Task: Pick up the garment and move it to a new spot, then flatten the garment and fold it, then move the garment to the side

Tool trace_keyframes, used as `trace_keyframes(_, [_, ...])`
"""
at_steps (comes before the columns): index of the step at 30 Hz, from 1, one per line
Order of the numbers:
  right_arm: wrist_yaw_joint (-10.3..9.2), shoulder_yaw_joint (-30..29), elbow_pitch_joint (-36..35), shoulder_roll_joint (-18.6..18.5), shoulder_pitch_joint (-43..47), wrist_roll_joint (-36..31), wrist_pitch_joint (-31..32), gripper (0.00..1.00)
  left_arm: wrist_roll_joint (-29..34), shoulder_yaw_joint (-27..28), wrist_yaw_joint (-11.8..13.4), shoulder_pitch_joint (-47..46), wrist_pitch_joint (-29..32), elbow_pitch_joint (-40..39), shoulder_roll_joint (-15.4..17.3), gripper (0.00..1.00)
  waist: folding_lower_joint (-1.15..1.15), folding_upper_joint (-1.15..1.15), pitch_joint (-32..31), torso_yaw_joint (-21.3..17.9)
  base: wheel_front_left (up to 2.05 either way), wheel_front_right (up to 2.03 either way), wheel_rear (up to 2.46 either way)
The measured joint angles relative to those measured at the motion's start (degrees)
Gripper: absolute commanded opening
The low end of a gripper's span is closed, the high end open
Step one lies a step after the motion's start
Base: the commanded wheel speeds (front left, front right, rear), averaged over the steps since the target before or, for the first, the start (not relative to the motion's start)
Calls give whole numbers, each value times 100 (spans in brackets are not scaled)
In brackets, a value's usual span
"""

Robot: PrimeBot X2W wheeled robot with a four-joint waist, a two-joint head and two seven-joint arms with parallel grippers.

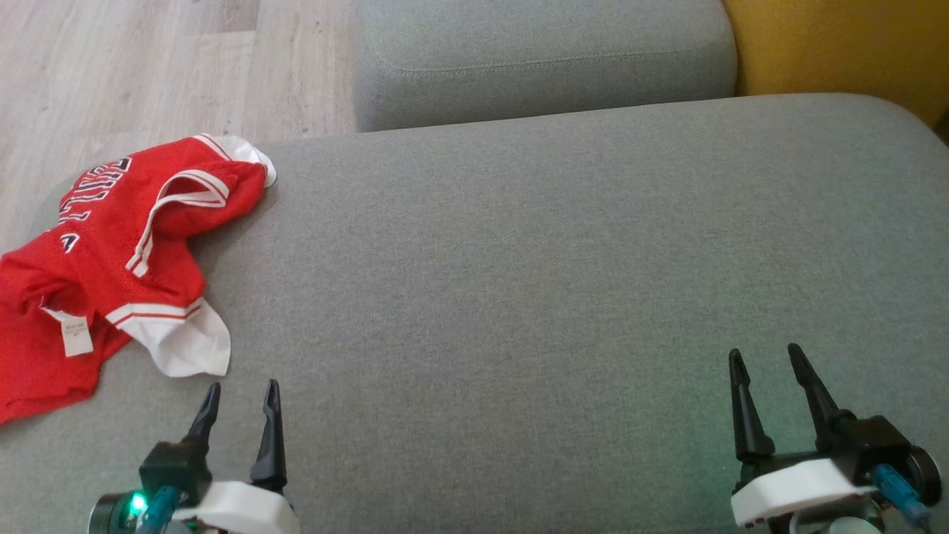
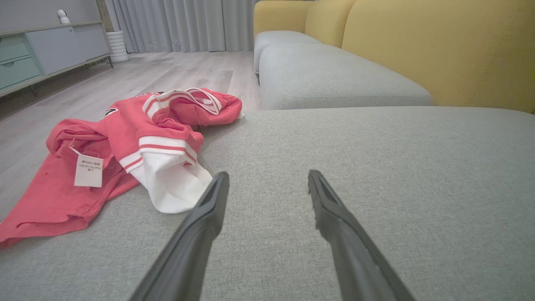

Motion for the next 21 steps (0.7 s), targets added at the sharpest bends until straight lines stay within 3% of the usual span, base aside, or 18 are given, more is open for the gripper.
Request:
trace_keyframes(15, [0, -56, 63, 1, -1, 57, 0, 100, -40, 109, -102, -2, 0, 115, -90, 100, 0, 0, 36, 44, 0, 0, 0])
trace_keyframes(21, [0, -15, 58, 1, 8, 73, 0, 100, -40, 104, -119, -14, 0, 176, -98, 100, 0, 0, 29, 512, 0, 0, 0])
